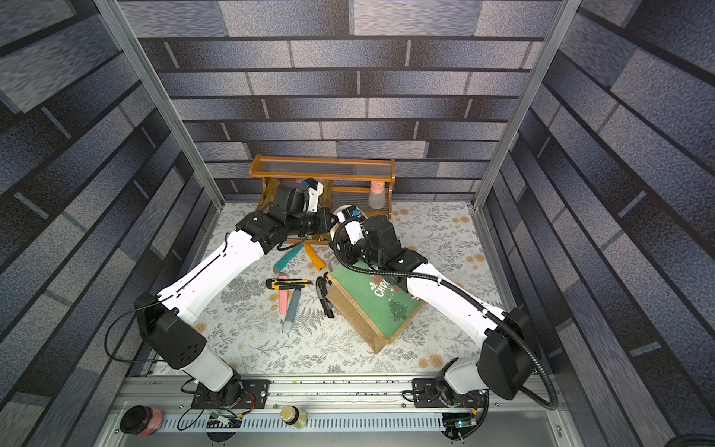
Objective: Place the art knife into the pouch
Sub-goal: Open the pouch at the center of the board.
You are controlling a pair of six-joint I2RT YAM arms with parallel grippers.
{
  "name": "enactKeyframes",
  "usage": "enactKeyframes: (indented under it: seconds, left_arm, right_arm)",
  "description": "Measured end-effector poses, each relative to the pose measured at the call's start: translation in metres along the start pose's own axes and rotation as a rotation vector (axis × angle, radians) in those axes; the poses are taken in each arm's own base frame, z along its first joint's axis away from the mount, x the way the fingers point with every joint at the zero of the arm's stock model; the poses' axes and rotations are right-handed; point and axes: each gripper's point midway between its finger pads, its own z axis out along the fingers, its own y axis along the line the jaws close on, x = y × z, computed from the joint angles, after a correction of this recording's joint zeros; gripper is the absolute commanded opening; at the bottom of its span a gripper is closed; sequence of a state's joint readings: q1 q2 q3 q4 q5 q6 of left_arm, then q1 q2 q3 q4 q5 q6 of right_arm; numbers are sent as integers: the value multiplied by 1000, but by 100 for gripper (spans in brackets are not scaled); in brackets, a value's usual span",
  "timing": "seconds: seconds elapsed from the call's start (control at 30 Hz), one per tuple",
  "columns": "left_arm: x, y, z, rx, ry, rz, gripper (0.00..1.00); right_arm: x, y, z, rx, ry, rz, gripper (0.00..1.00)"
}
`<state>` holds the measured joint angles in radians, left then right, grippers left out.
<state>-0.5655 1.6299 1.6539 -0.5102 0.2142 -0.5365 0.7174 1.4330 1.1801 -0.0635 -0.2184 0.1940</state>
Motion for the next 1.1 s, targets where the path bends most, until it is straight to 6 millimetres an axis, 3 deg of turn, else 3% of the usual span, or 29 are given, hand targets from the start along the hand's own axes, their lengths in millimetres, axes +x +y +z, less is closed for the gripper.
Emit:
enactKeyframes:
  seconds: [0.03, 0.07, 0.1, 0.13, 0.23, 0.3, 0.5, 0.6, 0.83, 1.1]
  left_arm:
    - [-1, 2, 0, -4, -1, -3, 0]
    - [0, 4, 0, -6, -1, -5, 13]
    - [-1, 7, 0, -11, -1, -8, 38]
    - [0, 9, 1, -14, 2, -12, 54]
    - [5, 23, -3, -44, 4, -28, 87]
    - [7, 32, -11, -69, -7, -36, 95]
    - [6, 66, -48, -120, -87, -90, 96]
    - [6, 87, -51, -153, -102, -129, 95]
    - [36, 96, -10, -103, 19, -199, 95]
    - [72, 81, 33, -13, 179, -229, 92]
  right_arm:
    - [1, -1, 1, 8, 3, 1, 0]
    - [1, -2, 1, 10, 3, -4, 0]
    - [1, -3, 1, 18, 4, 4, 0]
    - [1, -5, 0, 27, 5, 3, 0]
    - [1, -9, -5, 58, -1, 1, 0]
    - [2, -9, -14, 69, -16, -5, 0]
    - [-12, 4, -50, 67, -85, -57, 0]
    - [-23, 11, -69, 65, -126, -93, 0]
    - [-40, 23, -104, 69, -196, -176, 0]
    - [-44, 34, -125, 48, -226, -242, 0]
